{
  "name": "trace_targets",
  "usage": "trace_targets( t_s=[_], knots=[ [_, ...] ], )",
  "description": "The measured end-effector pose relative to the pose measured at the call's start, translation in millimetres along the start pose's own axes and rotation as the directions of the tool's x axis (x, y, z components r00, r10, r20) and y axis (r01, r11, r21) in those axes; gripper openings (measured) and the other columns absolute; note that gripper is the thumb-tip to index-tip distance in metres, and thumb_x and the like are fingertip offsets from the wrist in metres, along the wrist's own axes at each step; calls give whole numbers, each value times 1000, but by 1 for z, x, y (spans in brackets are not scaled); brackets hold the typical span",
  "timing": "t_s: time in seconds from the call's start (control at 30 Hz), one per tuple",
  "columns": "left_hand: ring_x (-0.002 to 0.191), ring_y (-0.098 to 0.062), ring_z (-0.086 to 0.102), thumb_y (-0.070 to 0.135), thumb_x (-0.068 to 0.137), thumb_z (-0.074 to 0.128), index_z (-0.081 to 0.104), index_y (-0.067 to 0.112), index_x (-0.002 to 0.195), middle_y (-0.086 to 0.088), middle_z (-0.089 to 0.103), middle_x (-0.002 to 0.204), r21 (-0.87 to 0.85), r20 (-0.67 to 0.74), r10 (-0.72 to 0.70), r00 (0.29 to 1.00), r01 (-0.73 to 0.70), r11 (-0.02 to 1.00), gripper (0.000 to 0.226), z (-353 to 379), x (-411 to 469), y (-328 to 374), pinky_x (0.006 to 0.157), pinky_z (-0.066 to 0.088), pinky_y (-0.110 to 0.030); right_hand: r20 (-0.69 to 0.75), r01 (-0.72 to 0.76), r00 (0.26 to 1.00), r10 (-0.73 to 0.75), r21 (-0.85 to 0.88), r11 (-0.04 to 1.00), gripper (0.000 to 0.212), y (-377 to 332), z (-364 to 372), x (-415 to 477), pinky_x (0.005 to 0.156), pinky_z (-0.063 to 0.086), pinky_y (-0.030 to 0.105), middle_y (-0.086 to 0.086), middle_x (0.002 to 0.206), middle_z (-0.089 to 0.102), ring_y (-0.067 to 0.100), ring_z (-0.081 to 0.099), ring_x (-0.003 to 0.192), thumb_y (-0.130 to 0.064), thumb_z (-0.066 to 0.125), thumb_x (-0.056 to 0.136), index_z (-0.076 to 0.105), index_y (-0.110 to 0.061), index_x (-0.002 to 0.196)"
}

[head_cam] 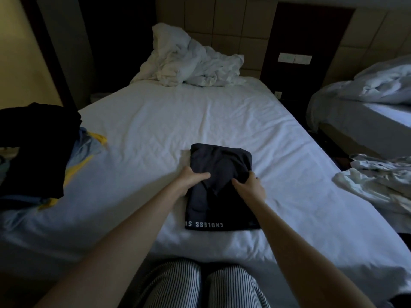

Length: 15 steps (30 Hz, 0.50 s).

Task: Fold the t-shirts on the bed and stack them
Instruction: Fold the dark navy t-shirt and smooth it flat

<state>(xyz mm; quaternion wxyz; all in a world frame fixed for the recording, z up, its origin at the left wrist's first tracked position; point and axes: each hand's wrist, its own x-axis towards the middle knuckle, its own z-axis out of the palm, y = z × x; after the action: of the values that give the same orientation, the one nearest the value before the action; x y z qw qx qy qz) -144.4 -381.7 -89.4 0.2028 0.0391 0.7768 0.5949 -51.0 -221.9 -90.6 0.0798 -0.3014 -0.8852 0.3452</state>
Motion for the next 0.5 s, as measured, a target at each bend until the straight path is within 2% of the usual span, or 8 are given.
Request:
trace_targets(
  t_s=[0.07, 0.13, 0.2, 0.27, 0.37, 0.43, 0.5],
  knots=[
    [107, -24, 58, 14, 84, 69, 48, 0, 129, -14, 58, 125, -83, 11, -26, 1000, 27, 996, 52, 4, 1, -6, 77, 51, -28, 80, -24, 997, 9, 185, 982, 54, -3, -5, 8, 90, 46, 38, 12, 122, 56, 33, 55, 110, -32, 63, 84, 43, -11, 130],
    [96, -23, 58, 6, 89, 59, 50, -1, 127, -15, 60, 120, -161, 28, -6, 1000, 10, 987, 40, 5, -1, -7, 66, 49, -23, 162, -90, 986, 25, 407, 909, 49, -5, -9, 12, 86, 50, 38, 15, 118, 59, 30, 59, 104, -21, 66, 84, 48, -6, 127],
    [88, -17, 57, 1, 93, 49, 50, 2, 127, -11, 61, 111, -194, 37, 58, 998, -50, 980, 34, 1, -6, -3, 63, 46, -20, 198, -129, 980, 22, 547, 827, 43, -5, -8, 11, 81, 52, 37, 17, 112, 63, 31, 62, 98, -16, 66, 85, 52, -3, 124],
    [94, -16, 55, 3, 97, 41, 45, 11, 134, -3, 57, 111, -216, 44, 122, 992, -110, 970, 38, -8, -12, 1, 71, 46, -22, 205, -146, 979, 15, 644, 751, 37, -7, -7, 6, 80, 54, 39, 18, 107, 65, 31, 65, 94, -15, 64, 87, 56, -4, 121],
    [112, -15, 49, 7, 101, 35, 34, 17, 145, -5, 49, 132, -258, 8, 202, 979, -194, 947, 45, -32, -19, 8, 90, 39, -22, 215, -170, 976, 11, 737, 654, 28, -23, -1, -7, 85, 53, 41, 16, 104, 67, 30, 65, 92, -14, 57, 91, 60, -10, 118],
    [122, -19, 47, 9, 102, 35, 31, 19, 146, -7, 44, 142, -269, 8, 221, 975, -211, 940, 46, -53, -24, 10, 94, 38, -23, 238, -175, 971, -18, 764, 621, 31, -42, 7, -20, 88, 52, 43, 16, 107, 66, 31, 64, 96, -12, 52, 92, 59, -14, 122],
    [125, -23, 47, 12, 102, 35, 30, 21, 147, -8, 43, 143, -299, 34, 208, 978, -189, 935, 46, -76, -30, 9, 95, 40, -26, 239, -160, 969, -57, 791, 590, 32, -62, 17, -34, 85, 53, 41, 14, 110, 66, 31, 64, 98, -9, 49, 93, 58, -16, 123]
  ],
)
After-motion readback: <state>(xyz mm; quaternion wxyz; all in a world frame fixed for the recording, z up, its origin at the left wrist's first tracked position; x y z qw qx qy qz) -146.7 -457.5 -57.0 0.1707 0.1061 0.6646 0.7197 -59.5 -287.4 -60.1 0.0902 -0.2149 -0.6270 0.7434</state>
